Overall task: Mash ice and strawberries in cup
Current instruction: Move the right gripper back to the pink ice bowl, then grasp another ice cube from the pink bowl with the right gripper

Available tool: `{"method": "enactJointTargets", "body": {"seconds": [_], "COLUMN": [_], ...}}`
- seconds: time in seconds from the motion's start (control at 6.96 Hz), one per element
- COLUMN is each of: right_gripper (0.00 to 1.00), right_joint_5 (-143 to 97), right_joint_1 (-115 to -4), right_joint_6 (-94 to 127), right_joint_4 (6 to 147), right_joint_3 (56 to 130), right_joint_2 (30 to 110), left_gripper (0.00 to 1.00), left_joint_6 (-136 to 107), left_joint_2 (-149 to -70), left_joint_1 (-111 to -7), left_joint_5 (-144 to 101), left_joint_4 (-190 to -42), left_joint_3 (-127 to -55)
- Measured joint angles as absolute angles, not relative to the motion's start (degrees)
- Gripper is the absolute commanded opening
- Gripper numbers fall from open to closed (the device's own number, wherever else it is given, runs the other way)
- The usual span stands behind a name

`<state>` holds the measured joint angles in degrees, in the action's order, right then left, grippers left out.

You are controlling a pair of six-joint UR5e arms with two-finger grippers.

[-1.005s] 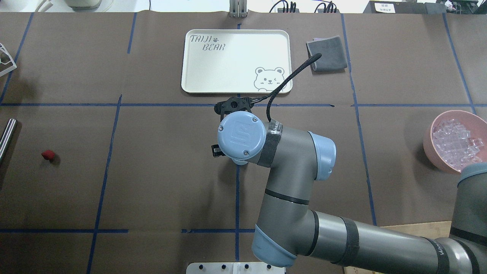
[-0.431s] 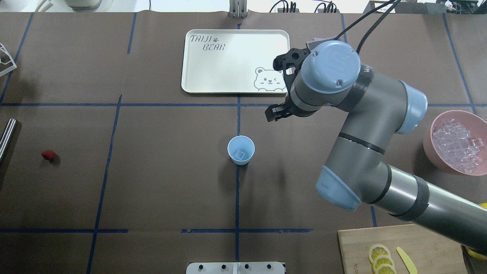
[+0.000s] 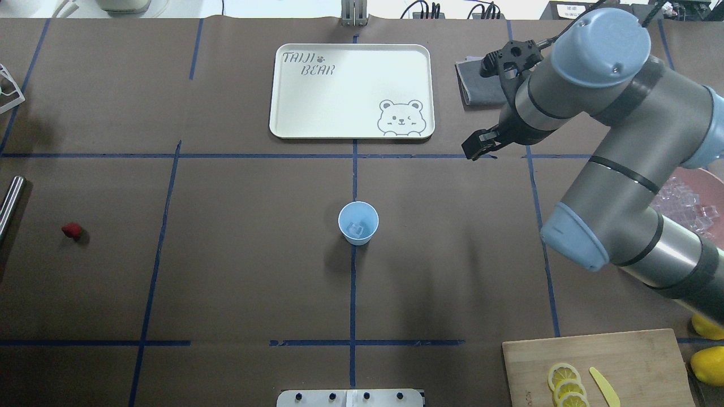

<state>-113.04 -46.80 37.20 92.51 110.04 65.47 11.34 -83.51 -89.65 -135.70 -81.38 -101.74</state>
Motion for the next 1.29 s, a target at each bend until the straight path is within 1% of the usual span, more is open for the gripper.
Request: {"method": "enactJointTargets", "body": {"seconds": [0.29,0.43,0.72,1.01,1.29], "right_gripper": [0.99,0.99,0.98,0.98,0.92], "right_joint_5": [-119.51,-123.33,-126.67,-126.08,-123.26], "right_joint_1": [-52.27,-55.85,-60.88,-63.37,-63.85], "right_joint_6": [34.28,32.15,28.63,21.7,17.85], "right_joint_4": [79.78,75.8,73.92,73.67,73.3], "right_joint_3": [110.28,110.69,111.78,111.48,110.06], "right_joint_2": [75.82,80.47,87.28,94.51,98.98], "left_gripper": [1.0,1.0,1.0,1.0,1.0], "left_joint_6": [11.34,11.32,11.28,11.31,11.31], "left_joint_2": [-83.44,-83.42,-83.41,-83.46,-83.47], "left_joint_1": [-89.65,-89.65,-89.64,-89.57,-89.56], "left_joint_5": [-135.7,-135.7,-135.7,-135.7,-135.76], "left_joint_4": [-81.31,-81.3,-81.3,-81.34,-81.31], "left_joint_3": [-102.7,-102.78,-102.67,-102.64,-102.61]}}
